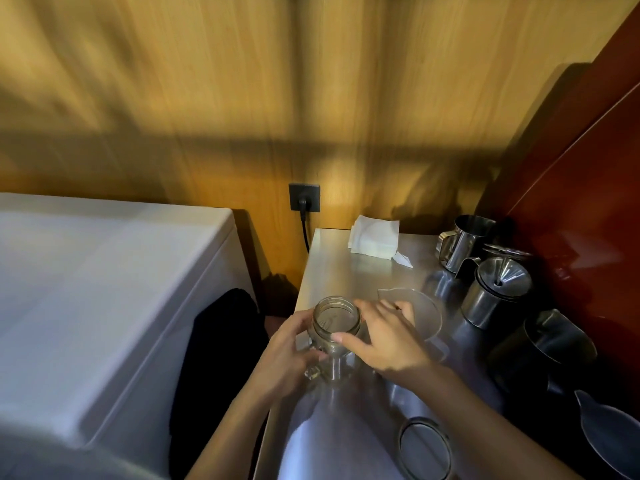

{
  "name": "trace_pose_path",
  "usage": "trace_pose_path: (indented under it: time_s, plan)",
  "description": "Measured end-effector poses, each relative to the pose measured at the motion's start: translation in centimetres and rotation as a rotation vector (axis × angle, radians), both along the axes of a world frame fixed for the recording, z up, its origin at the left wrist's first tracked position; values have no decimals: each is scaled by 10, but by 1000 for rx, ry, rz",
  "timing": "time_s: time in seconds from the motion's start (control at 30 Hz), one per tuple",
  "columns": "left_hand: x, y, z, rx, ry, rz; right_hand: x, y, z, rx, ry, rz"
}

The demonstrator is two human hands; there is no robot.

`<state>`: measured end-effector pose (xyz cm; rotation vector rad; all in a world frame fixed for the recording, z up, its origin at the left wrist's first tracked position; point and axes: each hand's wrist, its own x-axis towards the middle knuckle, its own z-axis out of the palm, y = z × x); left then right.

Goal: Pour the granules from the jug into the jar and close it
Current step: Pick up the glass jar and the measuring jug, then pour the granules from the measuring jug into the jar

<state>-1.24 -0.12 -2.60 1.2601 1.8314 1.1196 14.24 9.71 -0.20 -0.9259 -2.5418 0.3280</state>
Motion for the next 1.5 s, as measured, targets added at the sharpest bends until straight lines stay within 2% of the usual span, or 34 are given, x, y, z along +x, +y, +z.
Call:
trace_pose_path:
  time_s: [0.2, 0.57, 0.67, 0.8, 0.87, 0.93, 1.0, 1.1, 1.27, 1.5]
  plan:
    - [-6, -11, 11, -79, -17, -136, 18, -14, -1, -23, -2, 40]
    - [6, -24, 15, -110, -79, -223, 47, -38, 3, -22, -40, 43]
    - [14, -26, 15, -105, -60, -199, 54, -35, 5, -21, 78, 21]
    - [25, -24, 6, -103, -58, -120, 69, -22, -6, -82, 350, -333]
    - [29, -22, 0, -100, -50, -81, 78, -14, -16, -203, 386, -467]
    - [34, -21, -6, -74, -8, -58, 85, -7, -29, -360, 320, -531]
    - [39, -19, -9, -34, 33, -32, 92, -2, -44, -531, 309, -541]
    - [47, -15, -14, 19, 85, 56, 99, 1, -54, -718, 484, -474]
    - [46, -11, -17, 34, 74, 89, 103, 7, -57, -710, 578, -397]
    - [31, -9, -6, -23, -98, -132, 100, 22, -46, -709, 684, -367]
